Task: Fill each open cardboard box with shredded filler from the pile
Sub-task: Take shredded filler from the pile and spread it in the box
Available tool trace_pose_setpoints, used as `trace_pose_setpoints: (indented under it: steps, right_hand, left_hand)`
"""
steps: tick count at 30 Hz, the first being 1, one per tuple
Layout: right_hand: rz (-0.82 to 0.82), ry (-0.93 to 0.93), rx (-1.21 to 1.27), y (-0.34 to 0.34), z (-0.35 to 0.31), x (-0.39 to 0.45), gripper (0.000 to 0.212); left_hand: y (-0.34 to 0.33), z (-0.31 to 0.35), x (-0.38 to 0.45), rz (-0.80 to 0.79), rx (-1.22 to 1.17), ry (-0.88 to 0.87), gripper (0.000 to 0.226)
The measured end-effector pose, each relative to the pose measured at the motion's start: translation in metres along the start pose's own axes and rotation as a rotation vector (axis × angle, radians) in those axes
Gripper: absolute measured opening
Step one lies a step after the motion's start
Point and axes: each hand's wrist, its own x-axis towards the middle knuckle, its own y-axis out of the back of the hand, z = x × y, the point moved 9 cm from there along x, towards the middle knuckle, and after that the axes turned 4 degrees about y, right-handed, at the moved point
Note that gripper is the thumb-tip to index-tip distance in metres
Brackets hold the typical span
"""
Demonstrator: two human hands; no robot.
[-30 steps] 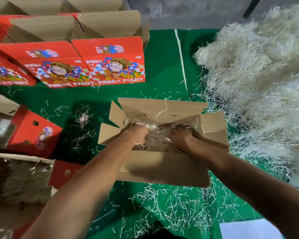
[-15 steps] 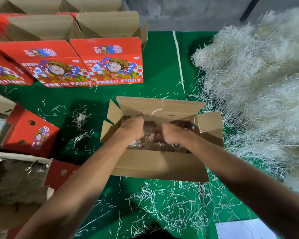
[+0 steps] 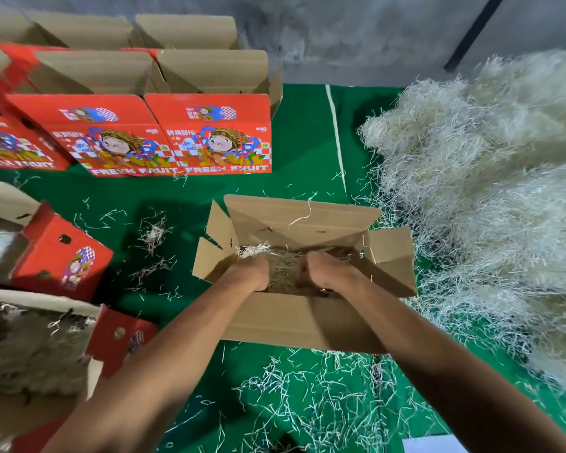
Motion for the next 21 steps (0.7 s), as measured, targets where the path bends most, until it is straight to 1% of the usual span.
trace_pose_setpoints:
  steps: [1, 2, 3, 4, 6, 7, 9, 11, 13, 14, 16, 17, 18, 19, 21]
  right_hand:
    - [-0.035, -0.076, -0.059, -0.003, 0.016, 0.001, 0.024]
    - [-0.095, -0.132, -0.128, -0.01, 0.028, 0.0, 0.03]
    - [-0.148, -0.157, -0.184, -0.02, 0.038, -0.004, 0.034]
    - [-0.22, -0.172, -0.242, -0.032, 0.045, -0.006, 0.037]
    - [-0.346, -0.14, -0.28, -0.059, 0.052, -0.011, 0.038]
    - [-0.384, -0.114, -0.252, -0.068, 0.051, -0.014, 0.037]
    - [-0.45, -0.074, -0.268, -0.077, 0.046, -0.017, 0.04]
    - [-0.48, -0.079, -0.269, -0.074, 0.041, -0.021, 0.043]
    - [-0.436, -0.09, -0.266, -0.058, 0.038, -0.021, 0.044]
    - [-0.381, -0.103, -0.28, -0.047, 0.036, -0.018, 0.04]
    - [-0.198, -0.082, -0.323, -0.019, 0.023, -0.012, 0.035]
    - [-0.085, -0.041, -0.326, -0.008, 0.014, -0.009, 0.038]
    - [0.017, -0.005, -0.301, -0.001, 0.006, -0.006, 0.043]
    - [0.052, 0.019, -0.262, -0.001, 0.002, -0.007, 0.051]
    - [-0.033, 0.086, -0.179, -0.014, -0.002, -0.007, 0.065]
  left_hand:
    - [0.007, 0.002, -0.001, 0.054, -0.018, -0.006, 0.024]
    - [0.011, 0.005, -0.001, 0.073, -0.036, -0.014, 0.022]
    - [0.009, 0.008, -0.002, 0.038, -0.051, -0.021, 0.022]
    - [0.0, 0.013, -0.003, -0.039, -0.04, -0.034, 0.023]
    - [-0.023, 0.016, -0.002, -0.181, 0.023, -0.029, 0.014]
    - [-0.033, 0.015, 0.0, -0.212, 0.071, -0.016, 0.016]
    - [-0.042, 0.008, 0.004, -0.204, 0.198, 0.008, 0.027]
    - [-0.042, 0.009, 0.005, -0.171, 0.242, 0.009, 0.033]
    - [-0.035, 0.016, 0.009, -0.115, 0.144, -0.024, 0.032]
    - [-0.028, 0.02, 0.011, -0.056, 0.096, -0.04, 0.03]
    - [-0.006, 0.026, 0.013, 0.133, 0.046, -0.061, 0.025]
    - [0.0, 0.029, 0.015, 0.207, 0.027, -0.069, 0.031]
    - [0.0, 0.031, 0.019, 0.232, 0.023, -0.079, 0.04]
    - [-0.004, 0.032, 0.023, 0.187, 0.052, -0.082, 0.049]
    - [-0.025, 0.024, 0.032, 0.009, 0.134, -0.053, 0.056]
